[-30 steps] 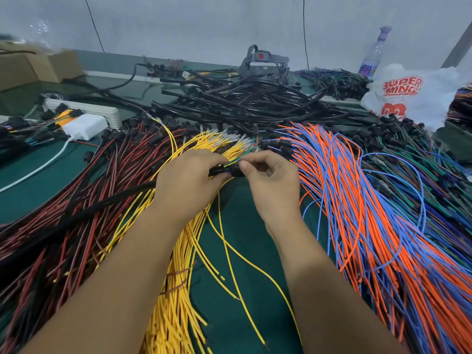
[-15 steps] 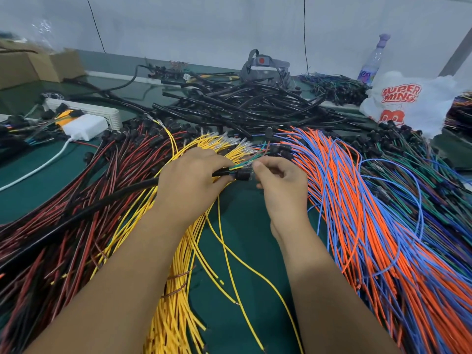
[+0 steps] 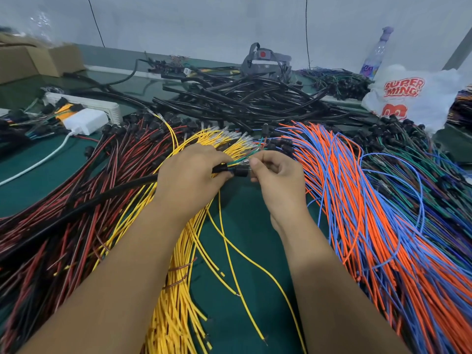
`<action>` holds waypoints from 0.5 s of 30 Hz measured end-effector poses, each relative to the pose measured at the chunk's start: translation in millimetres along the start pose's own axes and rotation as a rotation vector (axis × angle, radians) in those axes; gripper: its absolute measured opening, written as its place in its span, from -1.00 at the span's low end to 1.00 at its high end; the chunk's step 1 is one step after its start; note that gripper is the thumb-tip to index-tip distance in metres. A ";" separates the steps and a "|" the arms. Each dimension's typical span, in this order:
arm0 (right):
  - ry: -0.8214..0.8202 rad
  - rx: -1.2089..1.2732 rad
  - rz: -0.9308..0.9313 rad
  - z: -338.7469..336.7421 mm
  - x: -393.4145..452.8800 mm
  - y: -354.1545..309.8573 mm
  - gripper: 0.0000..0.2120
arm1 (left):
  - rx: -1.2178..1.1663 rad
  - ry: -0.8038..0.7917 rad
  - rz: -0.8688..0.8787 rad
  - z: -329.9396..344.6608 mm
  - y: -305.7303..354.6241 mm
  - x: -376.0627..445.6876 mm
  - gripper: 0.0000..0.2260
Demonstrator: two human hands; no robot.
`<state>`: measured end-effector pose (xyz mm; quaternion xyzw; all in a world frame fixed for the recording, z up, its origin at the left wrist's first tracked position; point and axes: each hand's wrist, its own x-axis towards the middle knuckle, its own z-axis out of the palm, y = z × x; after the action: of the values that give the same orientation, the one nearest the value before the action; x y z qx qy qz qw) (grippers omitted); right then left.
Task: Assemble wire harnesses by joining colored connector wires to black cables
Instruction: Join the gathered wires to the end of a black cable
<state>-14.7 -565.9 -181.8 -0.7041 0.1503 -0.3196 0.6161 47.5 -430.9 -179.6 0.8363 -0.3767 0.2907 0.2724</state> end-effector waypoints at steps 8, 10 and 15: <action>-0.032 -0.085 0.006 2.4 -0.5 -2.2 -0.77 | -0.003 -0.030 -0.014 -2.7 -0.5 0.1 -0.79; -0.022 -0.123 -0.030 3.0 0.0 -2.7 -0.81 | -0.009 -0.055 -0.016 -2.6 0.2 0.3 -0.80; 0.007 -0.172 -0.114 6.5 -0.5 -4.3 -0.89 | -0.081 -0.110 -0.053 -3.9 3.6 -0.4 -0.78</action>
<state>-11.7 -559.7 -178.0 -0.7607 0.1389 -0.3424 0.5336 43.3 -430.1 -176.4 0.8489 -0.3805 0.2215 0.2924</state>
